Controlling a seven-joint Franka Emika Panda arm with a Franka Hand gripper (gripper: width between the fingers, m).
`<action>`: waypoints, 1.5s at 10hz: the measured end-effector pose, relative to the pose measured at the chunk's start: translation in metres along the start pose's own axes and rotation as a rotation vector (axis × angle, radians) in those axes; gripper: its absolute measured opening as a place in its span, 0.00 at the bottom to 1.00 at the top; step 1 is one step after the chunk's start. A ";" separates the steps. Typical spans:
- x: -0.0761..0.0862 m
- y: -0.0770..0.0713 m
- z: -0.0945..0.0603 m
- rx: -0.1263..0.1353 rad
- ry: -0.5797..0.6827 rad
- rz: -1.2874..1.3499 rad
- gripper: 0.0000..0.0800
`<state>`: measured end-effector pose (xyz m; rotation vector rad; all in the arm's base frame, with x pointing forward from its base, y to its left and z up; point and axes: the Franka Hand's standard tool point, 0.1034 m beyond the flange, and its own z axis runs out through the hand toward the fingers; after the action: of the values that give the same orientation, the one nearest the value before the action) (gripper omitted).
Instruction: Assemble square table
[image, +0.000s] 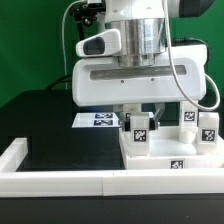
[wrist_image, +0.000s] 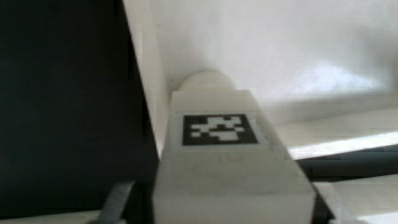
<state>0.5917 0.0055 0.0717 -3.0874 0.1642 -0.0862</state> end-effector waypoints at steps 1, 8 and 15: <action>0.000 0.000 0.000 0.000 0.000 0.025 0.36; 0.000 0.007 0.001 0.034 0.054 0.752 0.36; -0.002 0.006 0.002 0.061 0.031 1.231 0.36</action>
Offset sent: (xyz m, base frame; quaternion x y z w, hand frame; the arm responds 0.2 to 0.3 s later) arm -0.0047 0.0010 0.0041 -0.0359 0.0224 0.2753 0.9604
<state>0.5891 0.0003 0.0691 -2.3638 1.8693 -0.0750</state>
